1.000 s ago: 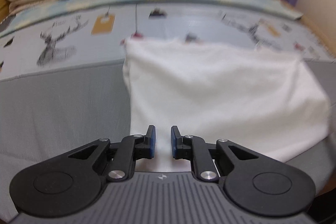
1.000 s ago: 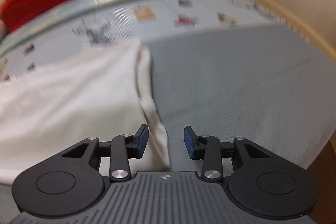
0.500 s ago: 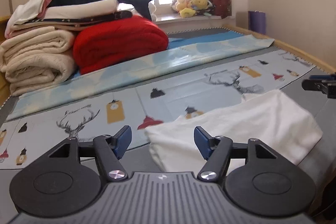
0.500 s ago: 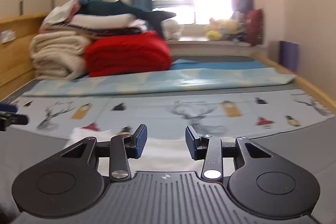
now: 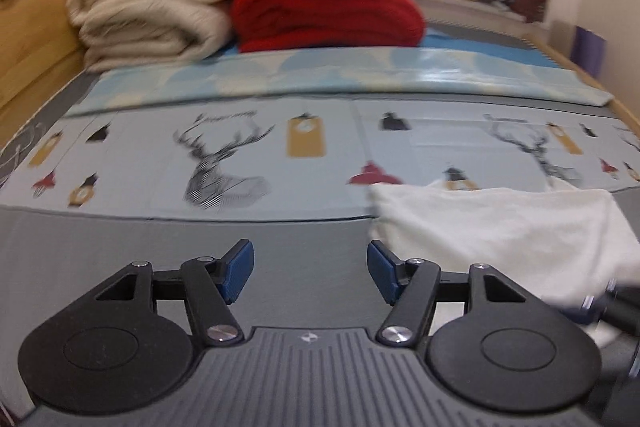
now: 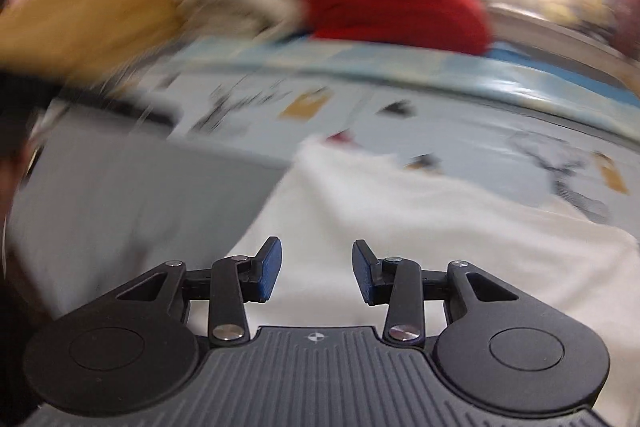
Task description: Fold small clothes
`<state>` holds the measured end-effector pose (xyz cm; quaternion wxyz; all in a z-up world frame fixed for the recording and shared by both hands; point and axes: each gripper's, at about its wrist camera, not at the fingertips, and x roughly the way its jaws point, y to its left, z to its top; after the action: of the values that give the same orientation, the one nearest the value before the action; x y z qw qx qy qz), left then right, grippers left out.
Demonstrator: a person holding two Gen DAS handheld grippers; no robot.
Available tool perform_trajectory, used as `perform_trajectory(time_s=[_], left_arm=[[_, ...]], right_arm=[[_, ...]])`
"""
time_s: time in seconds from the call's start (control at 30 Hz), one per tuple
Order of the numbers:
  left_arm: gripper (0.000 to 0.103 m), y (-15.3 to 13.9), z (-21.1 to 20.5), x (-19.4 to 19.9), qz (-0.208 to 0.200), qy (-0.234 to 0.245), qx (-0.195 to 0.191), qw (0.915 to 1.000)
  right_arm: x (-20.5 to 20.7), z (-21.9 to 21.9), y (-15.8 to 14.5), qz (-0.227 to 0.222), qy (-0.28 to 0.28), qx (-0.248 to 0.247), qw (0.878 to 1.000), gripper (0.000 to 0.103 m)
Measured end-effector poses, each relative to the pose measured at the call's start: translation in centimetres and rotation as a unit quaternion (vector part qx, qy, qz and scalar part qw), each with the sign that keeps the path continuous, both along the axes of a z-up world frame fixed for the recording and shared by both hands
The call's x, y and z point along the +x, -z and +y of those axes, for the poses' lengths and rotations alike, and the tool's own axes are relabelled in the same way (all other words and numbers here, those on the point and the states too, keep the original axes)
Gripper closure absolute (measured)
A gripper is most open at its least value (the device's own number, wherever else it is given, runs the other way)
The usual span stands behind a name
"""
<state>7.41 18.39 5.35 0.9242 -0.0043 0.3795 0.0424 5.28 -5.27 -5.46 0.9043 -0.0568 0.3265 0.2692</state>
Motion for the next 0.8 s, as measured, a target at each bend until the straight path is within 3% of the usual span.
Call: perform_trajectory(time_s=[0.1,0.23,0.37,0.53,0.57,0.6,0.63,0.67,0.8], left_arm=[[0.034,0.1,1.6,0.0,0.007,-0.017,-0.013,0.9997],[0.034,0.0,2.6,-0.1,0.013,-0.025,-0.020,0.9994],[0.034,-0.1,3.1,0.0,0.019,-0.028,-0.021,0.9992],[0.034,0.3,3.6,0.7,0.035,-0.030,-0.053,0.9975],[0.034,0.7,3.8,1.0,0.048,-0.032,-0.069,0.9959],[0.033,1.1,3.9,1.3,0.058,-0.034,-0.083,0.9943],[0.032,1.4,3.9,1.7,0.069,-0.035,-0.099,0.9921],[0.032,1.9,4.0,2.0,0.081,-0.034,-0.120,0.9888],[0.025,4.7,3.8,3.4,0.136,-0.025,-0.229,0.9636]], right_arm=[[-1.4,4.2,1.4,-0.005,-0.070,-0.053,0.996,0.062],[-3.7,8.7,3.6,-0.018,-0.158,-0.118,0.980,0.062],[-4.9,11.5,6.5,-0.014,-0.194,-0.191,0.962,0.061],[-4.4,12.2,6.3,-0.025,-0.175,-0.192,0.965,0.058],[-4.3,12.0,6.2,-0.024,-0.177,-0.191,0.965,0.061],[-4.3,11.8,6.2,-0.023,-0.183,-0.186,0.965,0.076],[-4.2,11.6,6.2,-0.023,-0.187,-0.184,0.965,0.083],[-4.3,11.4,6.1,-0.028,-0.185,-0.185,0.965,0.091],[-4.3,9.0,3.2,-0.040,-0.171,-0.125,0.977,0.095]])
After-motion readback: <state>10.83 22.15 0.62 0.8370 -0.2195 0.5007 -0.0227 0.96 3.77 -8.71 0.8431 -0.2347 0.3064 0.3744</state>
